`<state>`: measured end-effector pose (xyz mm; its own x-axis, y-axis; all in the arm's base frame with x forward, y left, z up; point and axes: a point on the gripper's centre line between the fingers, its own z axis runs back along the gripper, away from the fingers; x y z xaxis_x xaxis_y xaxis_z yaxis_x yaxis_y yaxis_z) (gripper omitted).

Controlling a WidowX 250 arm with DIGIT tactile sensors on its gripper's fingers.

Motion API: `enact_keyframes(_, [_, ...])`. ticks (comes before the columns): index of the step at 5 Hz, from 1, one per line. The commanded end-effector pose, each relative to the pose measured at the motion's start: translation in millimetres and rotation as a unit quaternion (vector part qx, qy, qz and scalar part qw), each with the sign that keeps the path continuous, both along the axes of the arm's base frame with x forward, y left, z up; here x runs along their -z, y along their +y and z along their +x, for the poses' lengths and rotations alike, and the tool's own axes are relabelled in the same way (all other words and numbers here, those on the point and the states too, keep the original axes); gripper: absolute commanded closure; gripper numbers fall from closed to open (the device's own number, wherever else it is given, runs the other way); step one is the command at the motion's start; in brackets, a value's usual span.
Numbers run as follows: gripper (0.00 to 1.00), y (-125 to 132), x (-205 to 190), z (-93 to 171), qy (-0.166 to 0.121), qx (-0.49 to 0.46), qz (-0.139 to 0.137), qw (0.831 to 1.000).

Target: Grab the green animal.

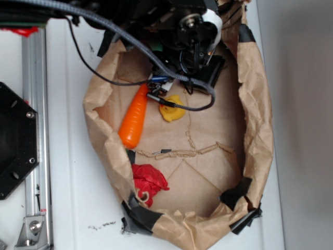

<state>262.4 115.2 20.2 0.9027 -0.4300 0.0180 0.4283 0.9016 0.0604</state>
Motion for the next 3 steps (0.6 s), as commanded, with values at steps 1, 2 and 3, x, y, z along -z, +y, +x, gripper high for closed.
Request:
enact_keyframes(1, [1.00,10.7,-24.5,-5.9,0.007,-0.059,0.046,0.997])
enact_keyframes(2, [1.00,-13.6,-73.8,-20.1,0.006,-0.182,0.019,0.983])
enact_keyframes(3, [1.00,-41.0,-124.0,-18.8,-0.021,-0.215,-0.016,0.976])
